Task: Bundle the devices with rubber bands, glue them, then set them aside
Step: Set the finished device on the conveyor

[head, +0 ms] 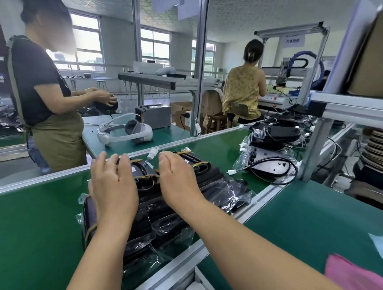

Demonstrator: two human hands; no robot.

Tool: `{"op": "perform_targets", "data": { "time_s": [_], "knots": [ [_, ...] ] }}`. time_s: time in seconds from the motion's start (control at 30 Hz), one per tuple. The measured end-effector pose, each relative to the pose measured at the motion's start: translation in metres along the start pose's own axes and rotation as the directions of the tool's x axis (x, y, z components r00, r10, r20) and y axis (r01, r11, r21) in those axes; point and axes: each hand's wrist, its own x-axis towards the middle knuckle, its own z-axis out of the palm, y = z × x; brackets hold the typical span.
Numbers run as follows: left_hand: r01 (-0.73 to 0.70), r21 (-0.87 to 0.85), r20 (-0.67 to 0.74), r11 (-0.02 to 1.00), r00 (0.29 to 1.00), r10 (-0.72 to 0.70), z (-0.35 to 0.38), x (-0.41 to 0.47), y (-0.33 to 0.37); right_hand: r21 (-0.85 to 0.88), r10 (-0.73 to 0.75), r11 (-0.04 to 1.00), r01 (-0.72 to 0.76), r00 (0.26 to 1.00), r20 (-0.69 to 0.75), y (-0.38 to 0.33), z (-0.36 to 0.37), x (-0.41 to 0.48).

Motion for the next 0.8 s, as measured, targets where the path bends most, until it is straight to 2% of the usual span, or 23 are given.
{"op": "perform_targets", "data": {
  "time_s": [0.1,0.17,0.3,0.43,0.6,0.8],
  "knots": [
    [-0.162,-0.042,0.011,0.986,0.987,0.163,0.011,-0.018,0.033,0.061,-0.006,0.998,0.012,0.995,-0.099,0.0,-0.025,-0.009],
    [-0.22,-0.12,0.064,0.968,0.971,0.228,0.025,-0.032,0.056,0.042,-0.011,0.999,0.018,0.987,-0.162,0.004,-0.045,-0.014],
    [-0.214,-0.265,0.198,0.94,0.942,0.271,0.067,-0.069,0.092,-0.013,-0.004,1.0,0.0,0.97,-0.241,0.019,-0.093,-0.029],
    [-0.181,-0.364,0.348,0.913,0.883,0.314,0.112,-0.113,0.121,-0.035,0.089,0.993,-0.108,0.933,-0.349,0.055,-0.15,-0.057],
    [-0.197,-0.418,0.465,0.887,0.792,0.395,0.161,-0.17,0.159,-0.014,0.242,0.957,-0.29,0.826,-0.51,0.101,-0.221,-0.1],
    [-0.273,-0.46,0.552,0.845,0.657,0.513,0.208,-0.226,0.204,-0.008,0.302,0.913,-0.407,0.691,-0.657,0.137,-0.294,-0.147]
  ]
}}
